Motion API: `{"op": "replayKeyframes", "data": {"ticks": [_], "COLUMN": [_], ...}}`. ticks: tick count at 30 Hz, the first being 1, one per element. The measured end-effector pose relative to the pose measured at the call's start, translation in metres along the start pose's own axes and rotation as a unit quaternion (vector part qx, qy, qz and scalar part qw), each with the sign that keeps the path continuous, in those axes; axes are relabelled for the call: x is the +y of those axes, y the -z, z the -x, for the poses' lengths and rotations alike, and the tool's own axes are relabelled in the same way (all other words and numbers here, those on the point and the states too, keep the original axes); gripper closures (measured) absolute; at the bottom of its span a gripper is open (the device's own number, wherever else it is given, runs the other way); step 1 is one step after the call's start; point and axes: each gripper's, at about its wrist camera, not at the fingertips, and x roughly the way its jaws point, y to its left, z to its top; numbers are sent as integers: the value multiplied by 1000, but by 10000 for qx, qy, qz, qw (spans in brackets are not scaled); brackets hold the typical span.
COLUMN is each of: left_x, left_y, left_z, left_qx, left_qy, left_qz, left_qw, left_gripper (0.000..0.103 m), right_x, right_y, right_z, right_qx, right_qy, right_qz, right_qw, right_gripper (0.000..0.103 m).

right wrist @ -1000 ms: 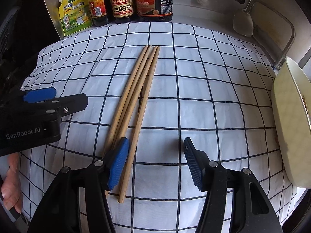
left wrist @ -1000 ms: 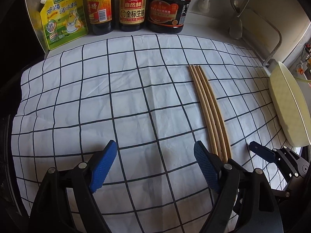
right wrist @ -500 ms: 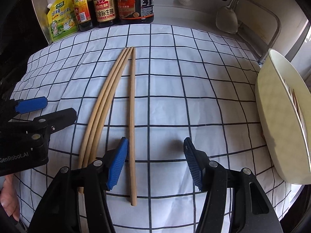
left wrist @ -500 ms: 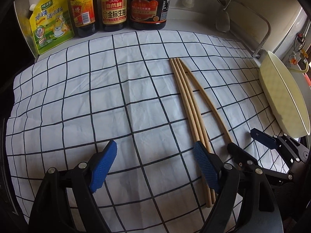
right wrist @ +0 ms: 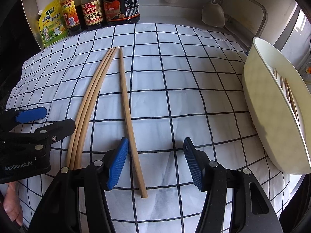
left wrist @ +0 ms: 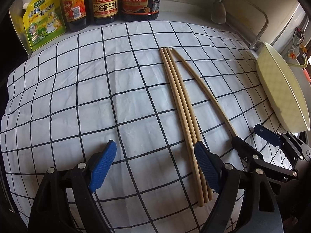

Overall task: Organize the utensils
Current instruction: 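Lower the open right gripper around a single chopstick while the left gripper lowers around another, then close the right gripper on its chopstick while the left gripper closes on another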

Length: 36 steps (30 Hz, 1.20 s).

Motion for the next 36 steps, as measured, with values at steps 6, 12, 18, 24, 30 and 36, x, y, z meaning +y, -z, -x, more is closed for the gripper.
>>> {"op": "replayKeyframes", "data": {"ticks": [6, 12, 18, 24, 30, 36], "left_x": [0, -2, -5, 2, 9, 14], "left_y": [3, -5, -11, -16, -24, -37], "left_z": [1, -5, -12, -14, -18, -25], "left_qx": [42, 180, 233, 182, 254, 265], "left_qy": [-214, -348, -601, -696, -736, -735], "left_qz": [1, 2, -94, -60, 2, 22], "left_qw": [9998, 9992, 9979, 9974, 9970, 9969], "left_gripper": [21, 13, 13, 13, 11, 10], "right_x": [0, -3, -3, -1, 3, 10], "right_y": [0, -1, -1, -1, -6, -12], "right_z": [0, 0, 1, 0, -3, -5], "right_qx": [6, 2, -21, -58, -137, -247], "right_qy": [-19, -13, 0, -6, -46, -31], "right_qz": [-5, 1, 48, 123, 279, 506], "right_qw": [10000, 10000, 10000, 9999, 9995, 9984], "right_gripper": [47, 47, 47, 47, 47, 48]}}
